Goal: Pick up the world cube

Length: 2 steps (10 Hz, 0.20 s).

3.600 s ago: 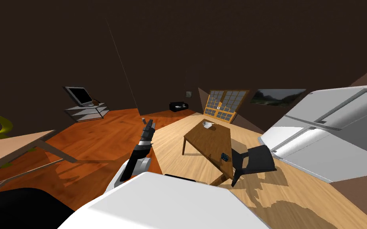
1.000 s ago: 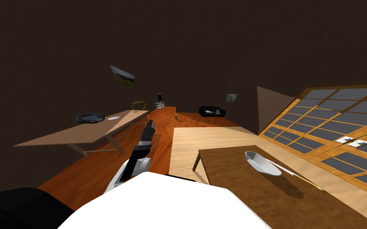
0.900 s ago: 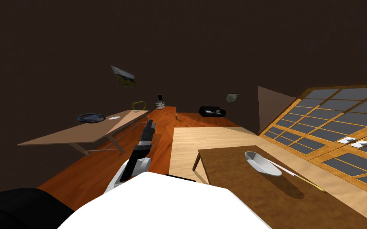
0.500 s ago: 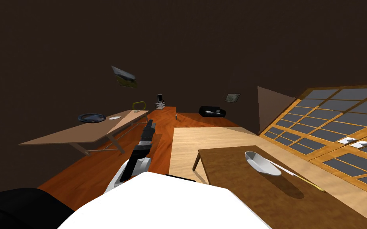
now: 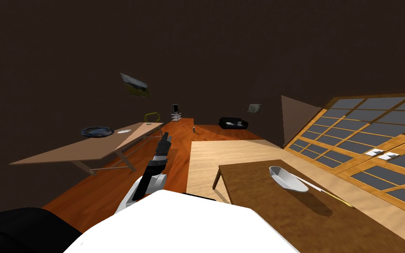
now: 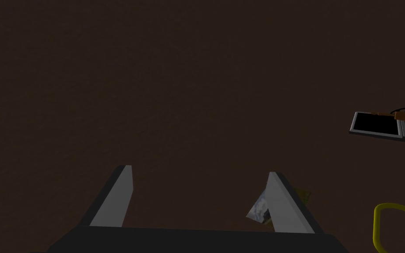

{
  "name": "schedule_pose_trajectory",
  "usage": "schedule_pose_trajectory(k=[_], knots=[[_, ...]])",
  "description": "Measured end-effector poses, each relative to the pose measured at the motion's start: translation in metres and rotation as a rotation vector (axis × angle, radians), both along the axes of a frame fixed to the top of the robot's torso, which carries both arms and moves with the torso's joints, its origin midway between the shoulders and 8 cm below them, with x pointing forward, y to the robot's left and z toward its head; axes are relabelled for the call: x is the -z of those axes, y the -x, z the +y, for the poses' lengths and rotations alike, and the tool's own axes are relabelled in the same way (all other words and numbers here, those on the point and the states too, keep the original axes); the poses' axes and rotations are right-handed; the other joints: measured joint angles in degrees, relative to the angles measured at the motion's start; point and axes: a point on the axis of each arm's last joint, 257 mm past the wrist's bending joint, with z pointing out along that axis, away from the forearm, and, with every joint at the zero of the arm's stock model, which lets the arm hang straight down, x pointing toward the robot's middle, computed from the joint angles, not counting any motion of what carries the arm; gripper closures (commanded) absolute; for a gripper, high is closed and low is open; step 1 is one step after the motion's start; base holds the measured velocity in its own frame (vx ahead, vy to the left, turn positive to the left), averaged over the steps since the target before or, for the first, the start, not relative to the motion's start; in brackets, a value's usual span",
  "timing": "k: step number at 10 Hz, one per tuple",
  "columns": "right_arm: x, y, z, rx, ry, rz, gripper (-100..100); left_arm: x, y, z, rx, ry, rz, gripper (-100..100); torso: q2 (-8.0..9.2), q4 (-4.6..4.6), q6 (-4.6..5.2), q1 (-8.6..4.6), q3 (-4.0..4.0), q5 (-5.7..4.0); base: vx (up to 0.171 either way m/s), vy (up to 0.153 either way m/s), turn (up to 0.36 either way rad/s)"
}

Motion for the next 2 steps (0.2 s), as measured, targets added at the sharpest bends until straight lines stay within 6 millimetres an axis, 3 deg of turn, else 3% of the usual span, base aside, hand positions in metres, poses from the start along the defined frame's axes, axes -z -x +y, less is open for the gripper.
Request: schedule_pose_trajectory(k=[1,2], knots=[[-0.0046,0.0013,-0.0021,-0.004,-0.001,0.005,100,0.0,0.0,0.0,0.0,0.0,0.0,0,0.0,0.0,-0.01,0.03,0.0,-0.01,0.012,0.019,-0.009],[-0.0048,0.0015,-0.0017,-0.003,-0.003,0.005,0,0.0,0.0,0.0,0.0,0.0,0.0,0,0.05,0.02,-0.03,-0.06,0.03,-0.03,0.0,0.0,0.0]])
